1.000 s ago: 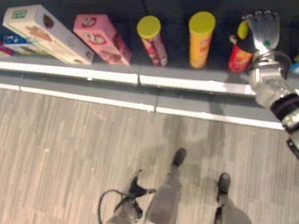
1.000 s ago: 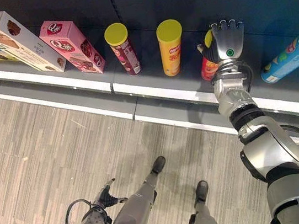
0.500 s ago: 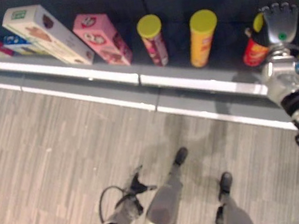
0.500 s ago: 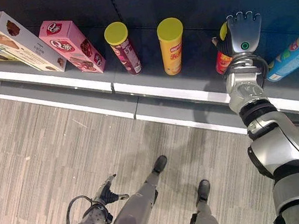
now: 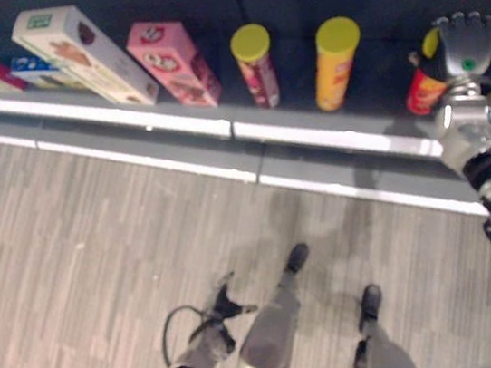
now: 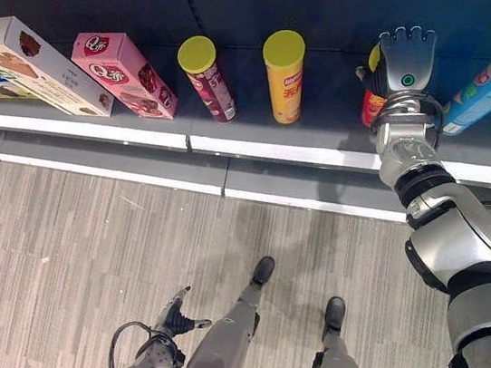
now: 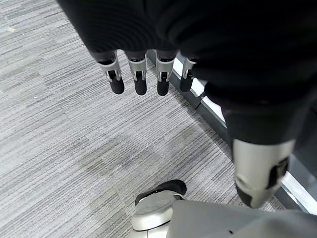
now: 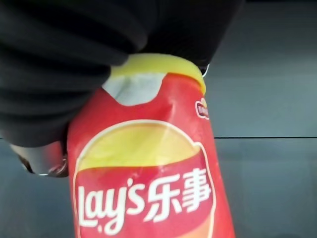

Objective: Put the goods on the table back onto the shelves and tidy them up.

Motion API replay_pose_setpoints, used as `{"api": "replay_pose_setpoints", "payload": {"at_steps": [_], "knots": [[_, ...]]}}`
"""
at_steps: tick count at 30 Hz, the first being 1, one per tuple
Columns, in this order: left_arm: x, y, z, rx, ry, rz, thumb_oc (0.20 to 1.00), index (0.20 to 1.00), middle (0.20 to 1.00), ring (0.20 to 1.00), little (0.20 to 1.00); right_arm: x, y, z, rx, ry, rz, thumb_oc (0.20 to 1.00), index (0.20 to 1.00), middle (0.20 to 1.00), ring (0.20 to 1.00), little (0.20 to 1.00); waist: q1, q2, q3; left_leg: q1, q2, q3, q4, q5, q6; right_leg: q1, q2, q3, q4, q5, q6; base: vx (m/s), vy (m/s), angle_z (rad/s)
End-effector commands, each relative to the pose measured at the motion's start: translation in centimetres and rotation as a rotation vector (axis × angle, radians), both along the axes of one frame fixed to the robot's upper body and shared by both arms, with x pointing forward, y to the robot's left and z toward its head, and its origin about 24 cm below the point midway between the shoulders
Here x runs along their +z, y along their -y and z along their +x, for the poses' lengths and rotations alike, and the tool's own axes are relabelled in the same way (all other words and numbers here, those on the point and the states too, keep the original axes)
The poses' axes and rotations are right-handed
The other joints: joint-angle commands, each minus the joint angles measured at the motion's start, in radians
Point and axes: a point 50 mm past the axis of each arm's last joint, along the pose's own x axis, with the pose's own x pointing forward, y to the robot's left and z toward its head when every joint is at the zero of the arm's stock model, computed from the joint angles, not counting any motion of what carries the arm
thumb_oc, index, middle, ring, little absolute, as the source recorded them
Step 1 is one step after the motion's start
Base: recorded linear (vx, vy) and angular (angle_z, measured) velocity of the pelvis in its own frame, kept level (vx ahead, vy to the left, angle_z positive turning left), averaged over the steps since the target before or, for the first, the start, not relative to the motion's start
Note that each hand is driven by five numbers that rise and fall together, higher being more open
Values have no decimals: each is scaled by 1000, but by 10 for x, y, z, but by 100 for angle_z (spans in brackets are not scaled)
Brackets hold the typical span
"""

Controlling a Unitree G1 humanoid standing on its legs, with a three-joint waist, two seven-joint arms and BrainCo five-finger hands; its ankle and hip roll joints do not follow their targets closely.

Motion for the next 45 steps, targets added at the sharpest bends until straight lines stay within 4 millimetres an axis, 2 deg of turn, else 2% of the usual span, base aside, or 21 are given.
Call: {"api": "replay_pose_setpoints", "payload": {"at_steps": [1,2,4,5,6,8,11,19,33,39,45], "knots": [[-5,-5,-10,17,-30,10,1000,1000,1000,1000,1000,17,-5,4,24,26,-42,307,307,307,307,307,-10,-14,-53,-64,-12,-57,-60,-20,2,2,-57,41,12,-28,4,0,0,0],[-6,-6,-10,18,-33,11,1000,1000,1000,1000,1000,15,-6,4,27,16,-34,209,209,209,209,209,-10,-14,-53,-64,-12,-58,-62,-19,2,2,-57,40,11,-29,4,0,0,0],[-6,-5,-11,17,-36,10,1000,1000,1000,1000,1000,13,-5,5,26,9,-14,200,200,200,200,200,-10,-15,-54,-64,-12,-58,-64,-17,1,2,-57,39,9,-28,4,0,0,0],[-6,-6,-11,18,-35,11,1000,1000,1000,1000,1000,11,-5,5,26,6,5,1000,1000,1000,1000,1000,-10,-16,-55,-63,-11,-58,-68,-16,2,1,-57,40,8,-28,5,0,0,0],[-6,-5,-11,18,-35,11,1000,1000,1000,1000,1000,10,-4,5,24,8,11,1000,1000,1000,1000,1000,-10,-15,-56,-63,-11,-58,-68,-16,2,2,-57,40,8,-28,5,0,0,0],[-2,-10,0,46,-20,40,1000,1000,1000,1000,1000,-1,-21,9,71,-32,14,1000,1000,1000,1000,1000,-27,-19,-56,-60,-6,-49,-73,-17,3,-5,-55,50,9,-26,5,-2,15,0],[-9,-12,-13,42,-64,41,1000,1000,1000,1000,1000,0,-12,9,28,-46,7,1000,1000,1000,1000,1000,-24,-22,-68,-57,-8,-52,-82,-16,3,-4,-52,51,6,-26,4,12,-4,-6],[-11,-12,-16,48,-80,40,1000,1000,1000,1000,1000,0,-11,8,34,-31,29,1000,1000,1000,1000,1000,-29,-29,-79,-38,-1,-49,-94,-17,2,4,-48,56,5,-28,3,1,0,1],[-11,-15,-15,66,-92,50,1000,1000,1000,1000,1000,18,-23,7,95,49,27,1000,1000,1000,1000,1000,-45,-42,-98,-15,9,-42,-102,-21,3,16,-43,63,7,-33,0,0,0,-1],[-12,-19,-15,90,-105,59,1000,1000,1000,1000,1000,29,-34,3,164,111,35,1000,1000,1000,1000,1000,-61,-58,-114,5,17,-36,-107,-27,4,29,-38,68,8,-37,-2,-5,-1,-4],[-12,-25,-16,101,-121,73,1000,1000,1000,1000,1000,25,-41,5,208,62,63,1000,1000,1000,1000,1000,-74,-79,-126,26,29,-30,-112,-31,4,41,-33,78,11,-40,-7,-6,-4,-4]]}}
